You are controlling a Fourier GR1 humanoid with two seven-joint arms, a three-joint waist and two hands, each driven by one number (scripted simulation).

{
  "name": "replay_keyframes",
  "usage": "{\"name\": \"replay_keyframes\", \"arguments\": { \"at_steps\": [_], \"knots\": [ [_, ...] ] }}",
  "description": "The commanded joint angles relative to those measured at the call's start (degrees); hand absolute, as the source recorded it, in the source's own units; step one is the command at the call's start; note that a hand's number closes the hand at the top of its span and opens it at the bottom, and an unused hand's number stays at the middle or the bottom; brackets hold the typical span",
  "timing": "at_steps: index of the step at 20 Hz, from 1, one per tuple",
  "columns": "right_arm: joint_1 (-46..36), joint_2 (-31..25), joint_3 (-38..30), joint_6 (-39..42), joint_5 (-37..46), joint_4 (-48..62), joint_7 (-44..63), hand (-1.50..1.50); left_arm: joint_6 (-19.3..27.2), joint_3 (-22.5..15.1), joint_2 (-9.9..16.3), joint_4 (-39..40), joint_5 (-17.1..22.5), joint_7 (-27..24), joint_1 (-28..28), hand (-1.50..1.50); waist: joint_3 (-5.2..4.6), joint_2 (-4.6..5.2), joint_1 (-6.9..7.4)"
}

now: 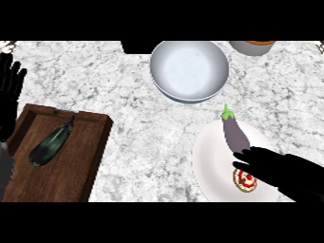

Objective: Pick the cupcake from the plate and place it in the bowl

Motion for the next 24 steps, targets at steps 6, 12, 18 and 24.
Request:
{"name": "replay_keyframes", "arguments": {
  "at_steps": [6,12,18,24],
  "knots": [
    [1.3,2.8,-0.3,-1.2,6.1,3.0,-7.2,-1.50,-3.9,3.5,1.5,-3.4,0.6,2.2,2.3,0.00,-0.01,-0.07,-0.04],
    [-0.8,8.0,1.6,-0.1,10.8,5.5,-4.2,-1.50,0.0,0.2,-3.8,-1.4,-3.9,1.3,-1.0,0.00,-0.02,-0.02,-0.21],
    [-3.5,11.3,2.4,-0.8,15.2,11.1,-5.4,-1.50,-3.1,2.8,-2.9,-5.4,-2.4,2.1,3.8,0.00,-0.02,-0.04,0.08],
    [-1.6,13.0,1.9,-4.1,19.0,16.0,-6.0,-1.50,-4.9,4.3,-1.9,-1.5,-2.2,2.3,0.1,0.00,-0.02,-0.01,-0.12]
  ]
}}
